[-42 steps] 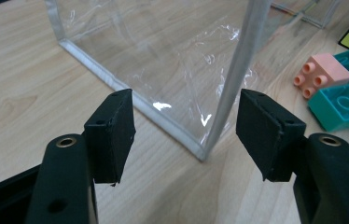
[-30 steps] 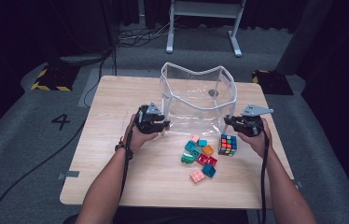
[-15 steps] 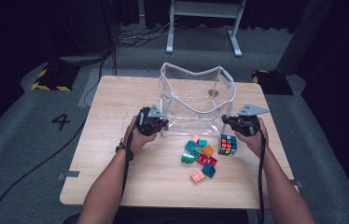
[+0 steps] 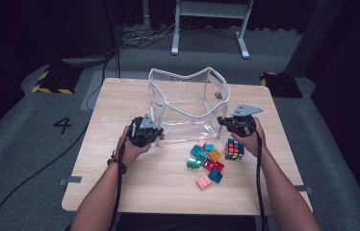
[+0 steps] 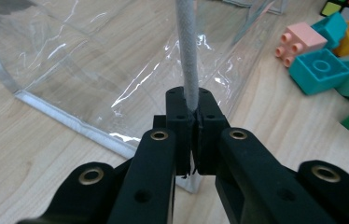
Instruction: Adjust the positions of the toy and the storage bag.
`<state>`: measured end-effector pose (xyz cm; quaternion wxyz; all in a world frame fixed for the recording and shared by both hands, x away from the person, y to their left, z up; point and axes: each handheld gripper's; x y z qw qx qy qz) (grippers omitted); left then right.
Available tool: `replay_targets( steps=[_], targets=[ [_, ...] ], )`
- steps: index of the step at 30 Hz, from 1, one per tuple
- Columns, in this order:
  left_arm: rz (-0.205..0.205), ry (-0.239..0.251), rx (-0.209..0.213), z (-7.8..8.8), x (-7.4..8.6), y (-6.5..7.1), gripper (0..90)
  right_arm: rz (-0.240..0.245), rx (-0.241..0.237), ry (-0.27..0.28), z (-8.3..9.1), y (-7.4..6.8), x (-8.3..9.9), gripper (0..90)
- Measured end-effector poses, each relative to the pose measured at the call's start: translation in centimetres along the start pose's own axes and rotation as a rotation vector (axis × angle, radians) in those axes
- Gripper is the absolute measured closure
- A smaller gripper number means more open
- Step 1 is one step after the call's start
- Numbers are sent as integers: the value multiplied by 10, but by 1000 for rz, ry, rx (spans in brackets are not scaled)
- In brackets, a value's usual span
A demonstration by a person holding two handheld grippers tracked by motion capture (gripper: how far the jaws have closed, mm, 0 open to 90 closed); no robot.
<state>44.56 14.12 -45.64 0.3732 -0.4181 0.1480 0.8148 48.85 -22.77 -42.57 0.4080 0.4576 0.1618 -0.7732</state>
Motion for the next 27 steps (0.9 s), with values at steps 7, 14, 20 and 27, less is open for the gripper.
replay_targets(
  steps=[7, 14, 20, 27],
  targets=[
    [-15, 18, 29, 8, 7, 15, 870, 7, -8, 1, 8, -5, 5, 870],
    [-10, 30, 41, 13, 12, 22, 870, 17, -20, 1, 17, -12, 9, 870],
    [-7, 25, 66, 18, 16, 28, 869, 30, -34, 1, 25, -20, 13, 870],
    [-25, 23, 71, 25, 20, 34, 869, 29, -66, 16, 36, -30, 19, 868]
  ],
)
Point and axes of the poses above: each handheld gripper's, and its own axes: z roughly backward along the jaws, x roughly out of its underside, y roughly to its right, and after that the axes turned 2 degrees about -x, right-handed
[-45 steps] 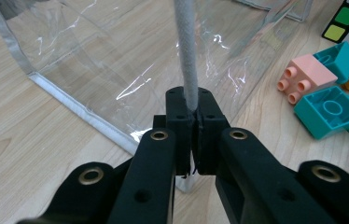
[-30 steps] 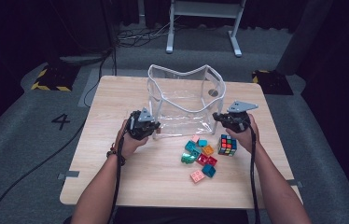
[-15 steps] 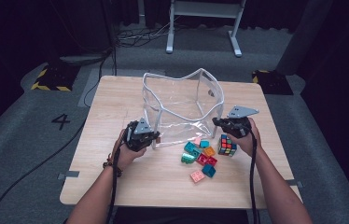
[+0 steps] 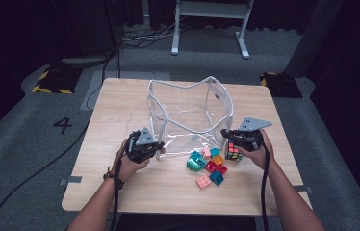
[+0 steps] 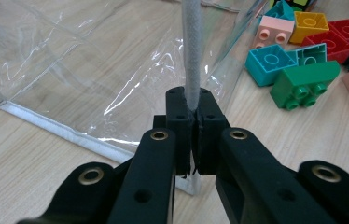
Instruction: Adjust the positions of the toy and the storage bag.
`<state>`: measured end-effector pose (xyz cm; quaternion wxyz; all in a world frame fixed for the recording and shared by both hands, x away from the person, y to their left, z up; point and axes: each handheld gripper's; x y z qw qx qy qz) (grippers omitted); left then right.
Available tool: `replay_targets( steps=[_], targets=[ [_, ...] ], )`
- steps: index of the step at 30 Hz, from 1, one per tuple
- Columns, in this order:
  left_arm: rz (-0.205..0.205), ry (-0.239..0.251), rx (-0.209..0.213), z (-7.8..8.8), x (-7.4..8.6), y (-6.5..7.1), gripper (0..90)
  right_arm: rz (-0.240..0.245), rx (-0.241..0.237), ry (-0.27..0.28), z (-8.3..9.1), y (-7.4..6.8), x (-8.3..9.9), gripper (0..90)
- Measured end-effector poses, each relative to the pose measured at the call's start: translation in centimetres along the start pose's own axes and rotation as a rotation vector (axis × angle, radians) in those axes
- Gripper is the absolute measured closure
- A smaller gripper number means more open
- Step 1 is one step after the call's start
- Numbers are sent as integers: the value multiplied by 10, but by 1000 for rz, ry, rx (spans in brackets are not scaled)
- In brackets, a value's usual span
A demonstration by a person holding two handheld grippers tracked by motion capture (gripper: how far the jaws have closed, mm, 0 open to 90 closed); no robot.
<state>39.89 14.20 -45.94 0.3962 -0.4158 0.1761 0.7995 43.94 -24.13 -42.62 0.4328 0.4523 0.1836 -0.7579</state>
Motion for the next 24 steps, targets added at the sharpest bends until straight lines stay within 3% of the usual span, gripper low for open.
replay_targets(
  steps=[2, 4, 6, 10, 11, 12, 13, 14, 17, 19, 22, 24],
  targets=[
    [2, 2, 11, 0, 1, 1, 867, -5, -1, -2, 1, -1, 1, 868],
    [0, 11, 3, 3, 3, 1, 805, 0, 10, 6, 6, -3, 3, 740],
    [0, 9, -2, 5, 4, 0, 781, 5, 4, 3, 9, -1, 4, 690],
    [14, -27, -40, 12, 12, -1, 568, -29, -11, 3, 19, 8, 14, 450],
    [25, -42, -68, 16, 16, -2, 467, -43, -24, -9, 24, 13, 20, 390],
    [25, -42, -68, 16, 16, -2, 409, -46, -25, -10, 26, 15, 23, 364],
    [27, -49, -66, 19, 19, -3, 409, -46, -25, -10, 26, 15, 23, 364],
    [64, -67, -61, 22, 26, -5, 288, -48, -28, -27, 29, 20, 30, 302],
    [87, -103, -88, 25, 34, -9, 197, -58, -45, -62, 30, 25, 40, 259],
    [89, -161, -90, 26, 43, -10, 158, -67, -50, -79, 28, 28, 47, 224],
    [75, -204, -116, 24, 51, -9, 159, -90, -63, -93, 24, 33, 53, 190],
    [94, -204, -88, 23, 59, -10, 159, -96, -74, -85, 23, 34, 54, 190]
  ],
)
Point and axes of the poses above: each handheld gripper's, and its own axes: z roughly backward along the jaws, x roughly out of its underside, y roughly to its right, and after that the axes turned 2 degrees about -x, right-handed
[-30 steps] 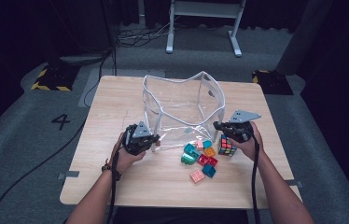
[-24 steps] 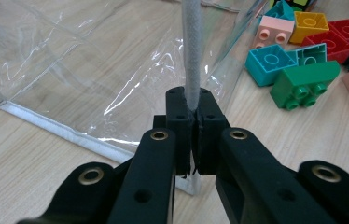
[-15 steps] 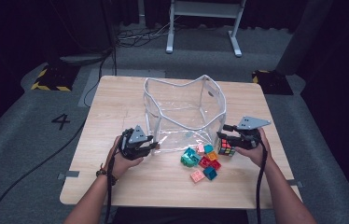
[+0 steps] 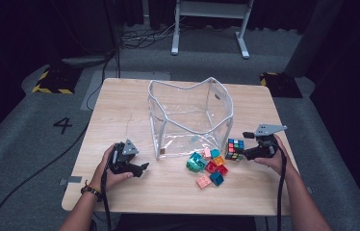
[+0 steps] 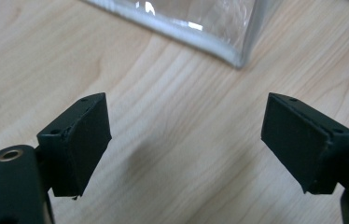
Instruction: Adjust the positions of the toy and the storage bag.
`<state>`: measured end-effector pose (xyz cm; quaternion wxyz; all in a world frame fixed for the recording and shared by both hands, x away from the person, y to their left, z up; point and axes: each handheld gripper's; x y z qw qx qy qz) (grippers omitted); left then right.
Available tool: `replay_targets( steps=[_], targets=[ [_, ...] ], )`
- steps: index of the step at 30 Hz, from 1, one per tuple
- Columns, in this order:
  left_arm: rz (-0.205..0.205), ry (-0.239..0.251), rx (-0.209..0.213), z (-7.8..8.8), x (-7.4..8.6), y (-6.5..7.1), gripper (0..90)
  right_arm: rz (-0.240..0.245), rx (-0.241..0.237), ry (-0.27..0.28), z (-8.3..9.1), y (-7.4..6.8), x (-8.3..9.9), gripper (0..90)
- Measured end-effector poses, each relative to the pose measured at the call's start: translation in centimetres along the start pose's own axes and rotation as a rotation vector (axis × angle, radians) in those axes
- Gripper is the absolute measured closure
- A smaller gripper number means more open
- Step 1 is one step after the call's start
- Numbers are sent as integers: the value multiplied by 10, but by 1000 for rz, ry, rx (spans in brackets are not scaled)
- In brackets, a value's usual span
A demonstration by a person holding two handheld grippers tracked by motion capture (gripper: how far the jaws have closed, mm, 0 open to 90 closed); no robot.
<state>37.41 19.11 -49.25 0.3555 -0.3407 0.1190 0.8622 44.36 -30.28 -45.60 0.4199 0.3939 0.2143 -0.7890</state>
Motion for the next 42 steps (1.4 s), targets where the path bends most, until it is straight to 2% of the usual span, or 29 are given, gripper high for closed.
replay_targets(
  steps=[2, 3, 5, 6, 7, 10, 16, 18, 19, 20, 21, 24, 28, 29, 31, 35, 36, 39, 42],
  targets=[
    [-7, -5, 10, -2, 4, -1, 158, -11, -8, 15, 0, 3, 2, 185],
    [0, -3, 21, -4, 9, -3, 157, -9, -33, 20, 0, 3, 4, 194],
    [9, 3, 23, -3, 11, -4, 156, -4, -40, 18, 0, 3, 4, 205],
    [10, 3, 23, -3, 12, -5, 157, 2, -65, 37, 3, 1, 4, 210],
    [22, 12, 21, -3, 13, -5, 157, 2, -65, 37, 3, 1, 4, 210],
    [16, 10, 27, -2, 15, -5, 156, 29, -72, 25, 3, -1, 5, 196],
    [14, 6, 40, -2, 15, -6, 149, 84, -45, -84, -18, -6, 10, 199],
    [15, 5, 40, -2, 15, -6, 148, 84, -43, -95, -23, -6, 12, 229],
    [15, 5, 41, -2, 15, -6, 148, 81, -48, -101, -25, -5, 13, 273],
    [15, 5, 41, -2, 15, -6, 148, 81, -48, -101, -25, -5, 13, 273],
    [16, 5, 40, -2, 15, -6, 148, 71, -45, -101, -26, -4, 15, 333],
    [16, 5, 40, -2, 15, -6, 147, 67, -39, -98, -23, -2, 17, 338],
    [20, 5, 39, -2, 15, -6, 144, 47, 5, -98, -18, 1, 20, 338],
    [30, 6, 45, -3, 15, -5, 143, 34, 17, -93, -17, 3, 22, 338],
    [21, 10, 27, -3, 14, -6, 134, -12, 26, -66, -13, 10, 28, 338],
    [24, 2, 25, -4, 14, -7, 106, -41, 44, -47, -13, 13, 32, 333],
    [25, 1, 32, -4, 13, -7, 103, -50, 35, -53, -15, 13, 33, 325],
    [14, -2, 23, -4, 12, -8, 94, -42, 51, -97, -23, 11, 36, 318],
    [15, 0, 26, -5, 12, -7, 92, -41, 46, -89, -26, 11, 38, 334]
  ],
)
Point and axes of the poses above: each handheld gripper's, and its own axes: z roughly backward along the jaws, x roughly out of its underside, y roughly to its right, and after that the axes turned 2 degrees about -x, right-handed
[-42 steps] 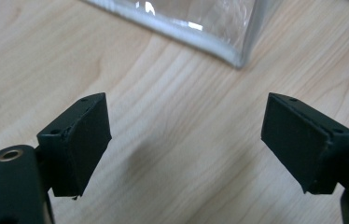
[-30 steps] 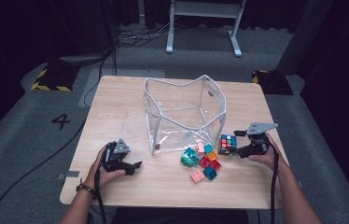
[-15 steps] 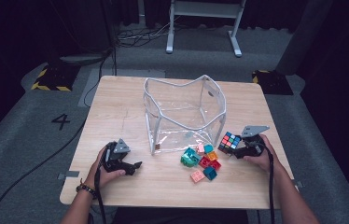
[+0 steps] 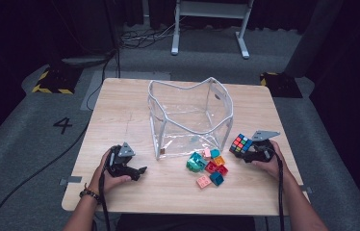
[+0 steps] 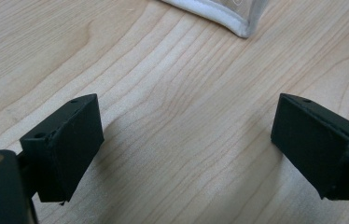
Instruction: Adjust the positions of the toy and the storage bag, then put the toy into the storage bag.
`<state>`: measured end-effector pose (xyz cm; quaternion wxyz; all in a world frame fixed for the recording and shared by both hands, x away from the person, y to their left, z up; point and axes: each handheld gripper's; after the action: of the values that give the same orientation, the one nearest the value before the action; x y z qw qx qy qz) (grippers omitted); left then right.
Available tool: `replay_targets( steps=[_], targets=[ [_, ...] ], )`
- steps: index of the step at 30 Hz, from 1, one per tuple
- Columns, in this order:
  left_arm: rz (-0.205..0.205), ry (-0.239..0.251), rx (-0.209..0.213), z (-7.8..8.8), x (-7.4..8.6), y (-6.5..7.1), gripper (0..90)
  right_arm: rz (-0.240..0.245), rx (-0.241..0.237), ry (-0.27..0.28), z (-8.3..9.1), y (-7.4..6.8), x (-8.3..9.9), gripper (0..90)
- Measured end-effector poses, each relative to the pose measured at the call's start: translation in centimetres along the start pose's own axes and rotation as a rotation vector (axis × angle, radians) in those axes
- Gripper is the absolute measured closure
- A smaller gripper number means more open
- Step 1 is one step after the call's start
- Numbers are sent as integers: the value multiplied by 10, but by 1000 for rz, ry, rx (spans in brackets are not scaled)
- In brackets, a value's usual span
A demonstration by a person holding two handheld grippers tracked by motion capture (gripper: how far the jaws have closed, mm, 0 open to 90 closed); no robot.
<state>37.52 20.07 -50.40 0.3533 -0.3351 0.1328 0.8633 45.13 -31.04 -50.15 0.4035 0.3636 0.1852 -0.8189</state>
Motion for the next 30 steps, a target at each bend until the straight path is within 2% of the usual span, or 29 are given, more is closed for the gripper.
replay_targets(
  steps=[6, 9, 10, 13, 18, 20, 24, 25, 29, 30],
  targets=[
    [-1, -6, 1, 0, 0, 0, 92, 2, 15, 6, 0, 0, 0, 338],
    [-3, -7, -3, 0, 0, -1, 91, 8, 38, 4, 1, 0, 0, 338],
    [8, -6, 2, 0, 0, 0, 88, 5, 52, 6, 2, 1, 0, 338],
    [20, -5, 16, -1, 0, 0, 82, -3, 51, 19, 4, 2, 1, 338],
    [22, -3, 13, -1, 0, 0, 82, 4, 67, 26, 7, 3, 0, 339],
    [17, -5, 15, -1, 0, 0, 82, -14, 62, 32, 8, 3, -1, 339],
    [17, -12, 16, -1, 0, 0, 82, -11, 63, 46, 11, 3, -3, 339],
    [22, -4, 13, -1, 0, 0, 82, -24, 61, 52, 12, 3, -3, 339],
    [13, -1, 15, -2, 0, 0, 80, -32, 70, 74, 17, 2, -7, 339],
    [3, 0, 4, -2, -1, -1, 79, -28, 74, 79, 19, 2, -8, 339]
  ],
)
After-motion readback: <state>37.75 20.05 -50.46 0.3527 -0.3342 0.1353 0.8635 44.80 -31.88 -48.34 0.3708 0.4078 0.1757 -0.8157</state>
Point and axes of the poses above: each handheld gripper's, and its own axes: z roughly backward along the jaws, x roughly out of its underside, y roughly to its right, and after that the axes turned 2 degrees about -x, right-handed
